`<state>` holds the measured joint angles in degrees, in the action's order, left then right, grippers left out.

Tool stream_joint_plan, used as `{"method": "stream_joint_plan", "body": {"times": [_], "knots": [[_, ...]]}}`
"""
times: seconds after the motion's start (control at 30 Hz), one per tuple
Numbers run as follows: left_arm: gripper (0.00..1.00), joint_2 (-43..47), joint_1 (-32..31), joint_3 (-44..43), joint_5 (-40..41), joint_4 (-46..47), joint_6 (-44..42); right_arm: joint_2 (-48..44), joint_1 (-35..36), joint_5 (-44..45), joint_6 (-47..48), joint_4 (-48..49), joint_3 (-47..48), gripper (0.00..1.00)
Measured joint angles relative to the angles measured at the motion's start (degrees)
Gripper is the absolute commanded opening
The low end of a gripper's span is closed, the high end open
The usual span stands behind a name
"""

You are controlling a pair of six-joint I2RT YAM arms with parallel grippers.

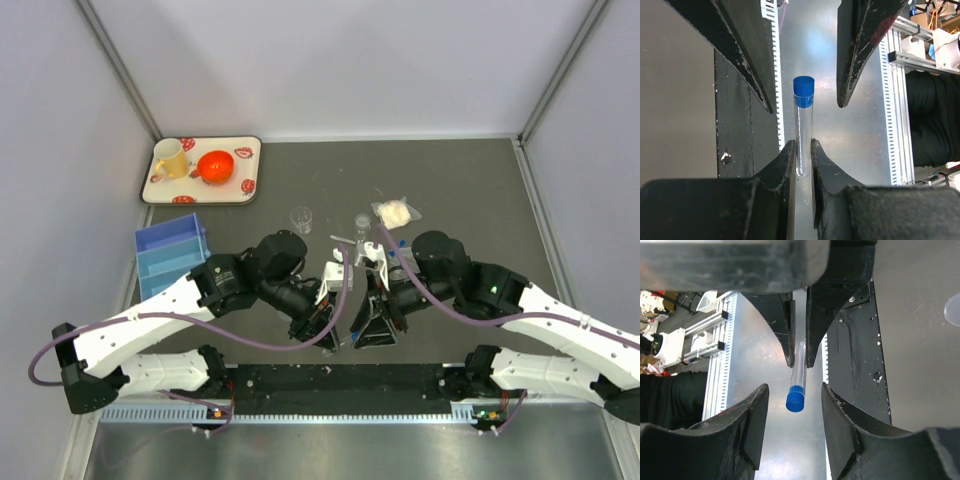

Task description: Organize the chemistry lab equipment

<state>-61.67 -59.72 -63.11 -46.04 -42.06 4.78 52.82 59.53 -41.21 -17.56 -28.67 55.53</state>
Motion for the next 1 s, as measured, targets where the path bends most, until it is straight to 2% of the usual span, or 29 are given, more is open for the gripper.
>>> {"method": "stream_joint_plan", "body": {"times": [0.27, 0.37, 0.4, 0.47, 0.57, 0.6, 0.67, 0.73, 0.77, 0.83, 0.87, 1.0], "knots": [[0.01, 0.00, 0.00, 0.00, 0.68, 0.55, 0.02, 0.61, 0.50, 0.15, -0.13, 0.57, 0.00, 0.30], [0.02, -0.02, 0.00, 0.00, 0.72, 0.55, 0.02, 0.61, 0.81, 0.59, -0.22, 0.94, 0.00, 0.20], [0.02, -0.02, 0.00, 0.00, 0.72, 0.57, 0.02, 0.61, 0.85, 0.59, -0.20, 0.94, 0.00, 0.11], [0.04, -0.02, -0.07, 0.00, 0.61, 0.59, 0.15, 0.61, 0.87, 1.25, -0.22, 0.87, -0.02, 0.02], [0.26, -0.02, -0.11, 0.00, 0.92, 0.48, 0.70, 0.61, 1.07, 2.12, -0.24, 0.81, -0.02, 0.00], [0.41, -0.02, -0.13, 0.00, 1.05, 0.48, 0.79, 0.59, 1.09, 2.29, -0.24, 0.79, -0.02, 0.00], [0.55, -0.02, -0.22, 0.00, 2.10, 0.59, 1.14, 0.52, 1.14, 2.93, -0.31, 0.81, -0.04, 0.00], [0.77, -0.09, -0.22, -0.02, 3.45, 0.66, 1.49, 0.42, 1.38, 3.89, -0.22, 0.72, -0.04, 0.00], [0.83, -0.11, -0.22, -0.09, 4.13, 0.72, 1.55, 0.26, 1.51, 4.83, -0.13, 0.42, -0.04, 0.00], [0.95, -0.11, -0.22, -0.44, 5.55, 0.68, 1.95, -0.28, 1.66, 7.32, 0.07, -0.87, -0.04, 0.00], [0.97, -0.11, -0.22, -0.74, 6.51, 0.70, 2.21, -0.61, 1.70, 8.83, 0.26, -1.62, -0.04, 0.00], [0.99, -0.11, -0.22, -2.62, 11.65, 0.46, 2.91, -1.18, 1.75, 16.04, 1.22, -6.10, 0.22, 0.00]]}}
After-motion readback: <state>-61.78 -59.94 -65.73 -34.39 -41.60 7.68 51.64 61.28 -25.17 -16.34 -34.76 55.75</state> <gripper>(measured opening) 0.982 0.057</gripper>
